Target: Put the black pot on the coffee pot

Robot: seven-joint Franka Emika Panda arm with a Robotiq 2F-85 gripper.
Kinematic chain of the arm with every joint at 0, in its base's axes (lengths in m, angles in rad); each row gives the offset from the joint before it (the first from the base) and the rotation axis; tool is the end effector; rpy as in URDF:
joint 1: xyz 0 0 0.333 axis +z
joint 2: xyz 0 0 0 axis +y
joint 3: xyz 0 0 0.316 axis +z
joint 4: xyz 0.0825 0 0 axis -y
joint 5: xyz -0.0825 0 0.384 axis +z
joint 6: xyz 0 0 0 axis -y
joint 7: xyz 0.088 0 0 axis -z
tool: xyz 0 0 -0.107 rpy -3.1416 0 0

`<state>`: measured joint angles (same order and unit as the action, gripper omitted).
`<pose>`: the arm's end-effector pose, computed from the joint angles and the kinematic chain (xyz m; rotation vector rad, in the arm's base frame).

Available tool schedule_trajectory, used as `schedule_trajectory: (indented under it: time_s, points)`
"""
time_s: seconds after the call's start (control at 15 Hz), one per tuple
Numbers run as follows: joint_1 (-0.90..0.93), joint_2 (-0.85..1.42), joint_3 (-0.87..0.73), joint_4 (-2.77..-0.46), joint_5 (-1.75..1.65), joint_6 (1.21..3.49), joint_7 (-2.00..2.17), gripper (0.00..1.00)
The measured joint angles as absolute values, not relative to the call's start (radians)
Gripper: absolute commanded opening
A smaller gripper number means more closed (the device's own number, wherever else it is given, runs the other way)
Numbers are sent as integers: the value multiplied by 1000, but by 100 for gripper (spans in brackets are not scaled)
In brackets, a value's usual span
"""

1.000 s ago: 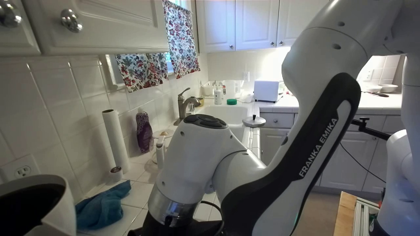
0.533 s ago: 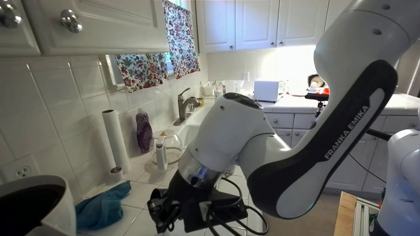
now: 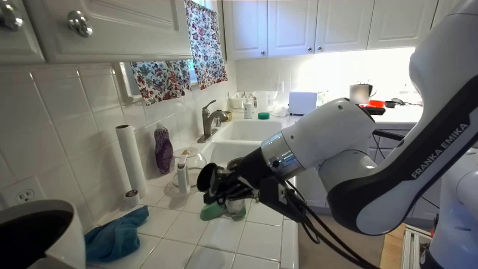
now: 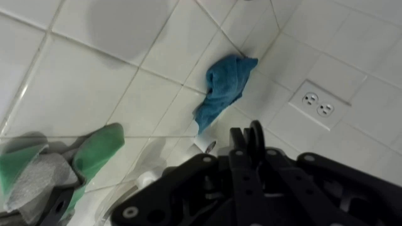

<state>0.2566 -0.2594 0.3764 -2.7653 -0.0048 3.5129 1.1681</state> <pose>0.3466 0.2578 0.4089 -2.2166 0.5544 -0.8556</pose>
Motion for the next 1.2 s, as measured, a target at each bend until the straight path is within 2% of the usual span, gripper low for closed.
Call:
schedule_trajectory:
  time_s: [0.33, 0.73, 1.2]
  points:
    - [294, -271, 172, -2758, -140, 3641, 1219, 4]
    - [310, -270, 149, -2758, -153, 3644, 1229, 1]
    - [204, -271, 36, -2730, -147, 3657, 1225, 1]
